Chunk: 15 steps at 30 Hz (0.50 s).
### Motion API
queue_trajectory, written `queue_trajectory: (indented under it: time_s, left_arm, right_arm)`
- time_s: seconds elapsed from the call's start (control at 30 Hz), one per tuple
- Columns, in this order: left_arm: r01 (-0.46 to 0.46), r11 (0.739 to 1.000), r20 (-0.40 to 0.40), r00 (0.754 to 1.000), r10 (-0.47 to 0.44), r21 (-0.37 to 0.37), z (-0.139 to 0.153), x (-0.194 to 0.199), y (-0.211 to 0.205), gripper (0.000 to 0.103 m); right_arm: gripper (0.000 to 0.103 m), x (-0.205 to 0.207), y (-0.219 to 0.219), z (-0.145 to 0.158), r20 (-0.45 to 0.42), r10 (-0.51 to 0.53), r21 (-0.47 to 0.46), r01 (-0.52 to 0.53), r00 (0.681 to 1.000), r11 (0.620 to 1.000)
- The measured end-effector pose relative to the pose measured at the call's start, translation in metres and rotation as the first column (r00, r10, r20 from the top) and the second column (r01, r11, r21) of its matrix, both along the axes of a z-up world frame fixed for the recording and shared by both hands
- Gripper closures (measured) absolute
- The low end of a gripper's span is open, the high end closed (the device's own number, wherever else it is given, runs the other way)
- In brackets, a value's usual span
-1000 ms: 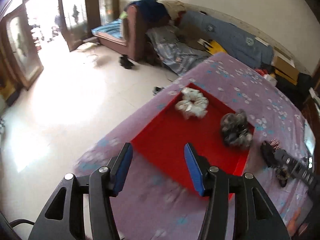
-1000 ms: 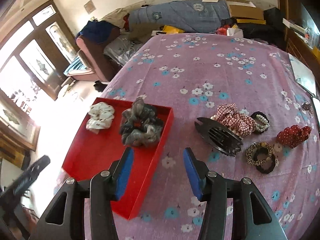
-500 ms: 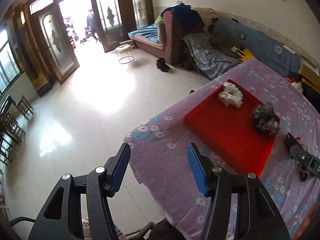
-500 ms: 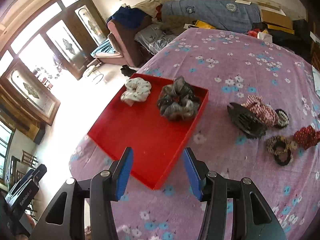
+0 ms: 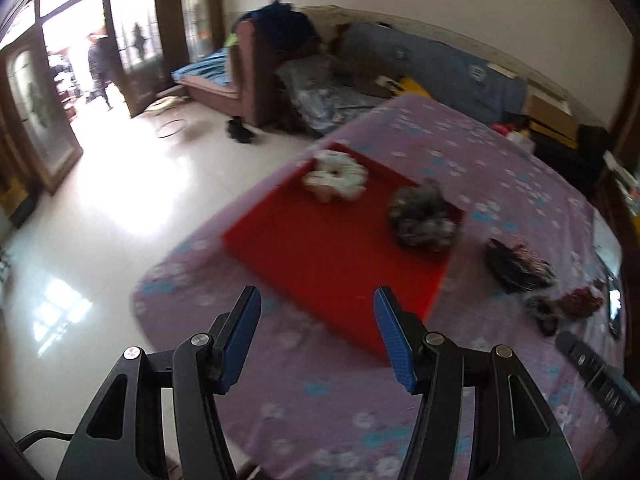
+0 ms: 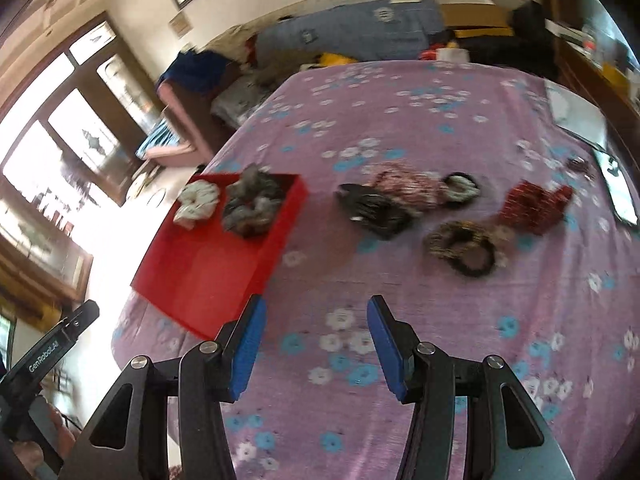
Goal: Organize jewelry
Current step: 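Withdraw both open tools from the tray toward the remaining accessories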
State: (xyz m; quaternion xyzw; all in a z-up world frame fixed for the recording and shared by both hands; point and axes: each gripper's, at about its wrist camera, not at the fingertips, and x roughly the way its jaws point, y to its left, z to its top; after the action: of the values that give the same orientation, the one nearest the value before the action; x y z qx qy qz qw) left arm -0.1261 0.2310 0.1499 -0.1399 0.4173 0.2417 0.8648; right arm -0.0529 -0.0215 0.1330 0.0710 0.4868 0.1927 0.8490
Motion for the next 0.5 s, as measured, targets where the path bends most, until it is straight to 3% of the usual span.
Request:
queue_trajectory:
  time_s: [0.23,0.5]
  left_arm:
    - [0.185,0.978,-0.027,0.982,-0.188,-0.1,-0.028,0.064,-0.053,0.045]
    - [0.384,0.917,-0.068,0.917,-0.392,-0.107,-0.048,0.116,-0.112,0.045]
  right_arm:
    - [0.041,-0.021,-0.071,-0.012,-0.005,-0.175,-0.1,0.174,0.985,0.98]
    - [0.041,-0.04,-0.162,-0.025,-0.061,-0.421,-0.129,0.411,0.905,0.902]
